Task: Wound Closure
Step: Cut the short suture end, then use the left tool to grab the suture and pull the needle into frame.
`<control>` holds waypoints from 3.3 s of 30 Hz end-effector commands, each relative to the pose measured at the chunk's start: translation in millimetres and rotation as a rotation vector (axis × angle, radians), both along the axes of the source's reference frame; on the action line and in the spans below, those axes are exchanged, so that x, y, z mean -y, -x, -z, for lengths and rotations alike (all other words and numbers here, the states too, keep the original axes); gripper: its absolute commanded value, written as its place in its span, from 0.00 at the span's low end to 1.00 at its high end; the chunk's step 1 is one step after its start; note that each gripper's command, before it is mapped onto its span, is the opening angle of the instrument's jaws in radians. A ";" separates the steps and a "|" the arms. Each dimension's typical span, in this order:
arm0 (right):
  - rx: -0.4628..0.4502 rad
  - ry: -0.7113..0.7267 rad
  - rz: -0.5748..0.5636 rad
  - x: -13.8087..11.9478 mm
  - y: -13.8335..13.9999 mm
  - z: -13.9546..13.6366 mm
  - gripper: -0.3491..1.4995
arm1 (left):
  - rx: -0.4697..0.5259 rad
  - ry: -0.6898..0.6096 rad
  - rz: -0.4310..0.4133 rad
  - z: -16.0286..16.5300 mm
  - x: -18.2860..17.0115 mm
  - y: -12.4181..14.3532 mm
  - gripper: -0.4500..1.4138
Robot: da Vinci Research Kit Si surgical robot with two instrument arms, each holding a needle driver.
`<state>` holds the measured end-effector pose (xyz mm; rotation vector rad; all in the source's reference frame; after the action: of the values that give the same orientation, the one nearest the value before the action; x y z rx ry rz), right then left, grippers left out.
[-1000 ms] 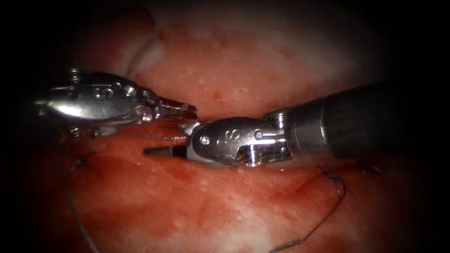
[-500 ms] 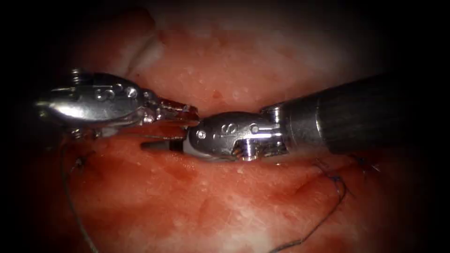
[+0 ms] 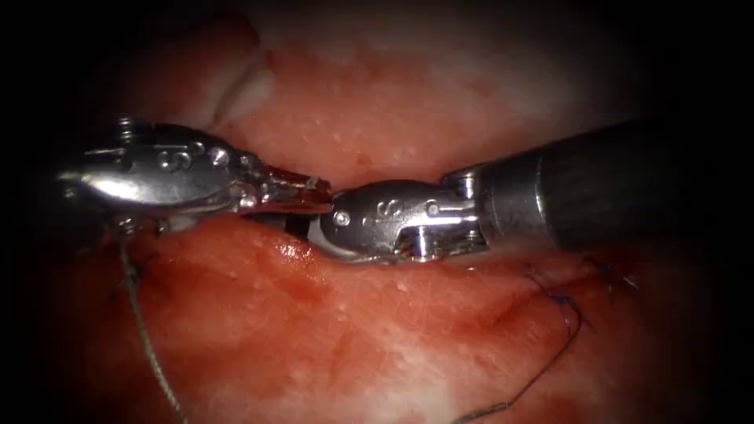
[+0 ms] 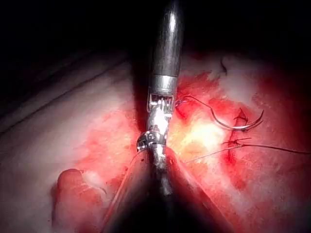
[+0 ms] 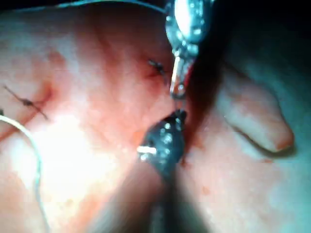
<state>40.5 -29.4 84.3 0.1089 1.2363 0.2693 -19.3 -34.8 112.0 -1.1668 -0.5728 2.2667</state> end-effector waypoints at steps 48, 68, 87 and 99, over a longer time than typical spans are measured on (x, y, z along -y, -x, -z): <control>0.048 0.008 -0.068 4.0 13.9 5.1 0.95 | -0.275 0.101 0.004 -15.1 -5.8 -18.5 0.75; 0.153 -0.057 0.055 2.8 17.6 7.3 0.93 | -0.040 -0.119 -0.018 1.0 -2.6 -10.5 0.71; 0.194 -0.031 0.069 -0.3 25.7 10.1 0.82 | -0.015 -0.069 -0.164 5.6 2.7 -0.9 0.69; 0.304 -0.087 0.068 0.3 29.5 8.6 0.74 | -0.018 -0.043 -0.165 5.3 3.7 2.3 0.68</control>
<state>10.4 -29.1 75.1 0.1773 0.9180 0.2692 -21.5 -38.3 106.2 -1.1134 -0.7278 2.3885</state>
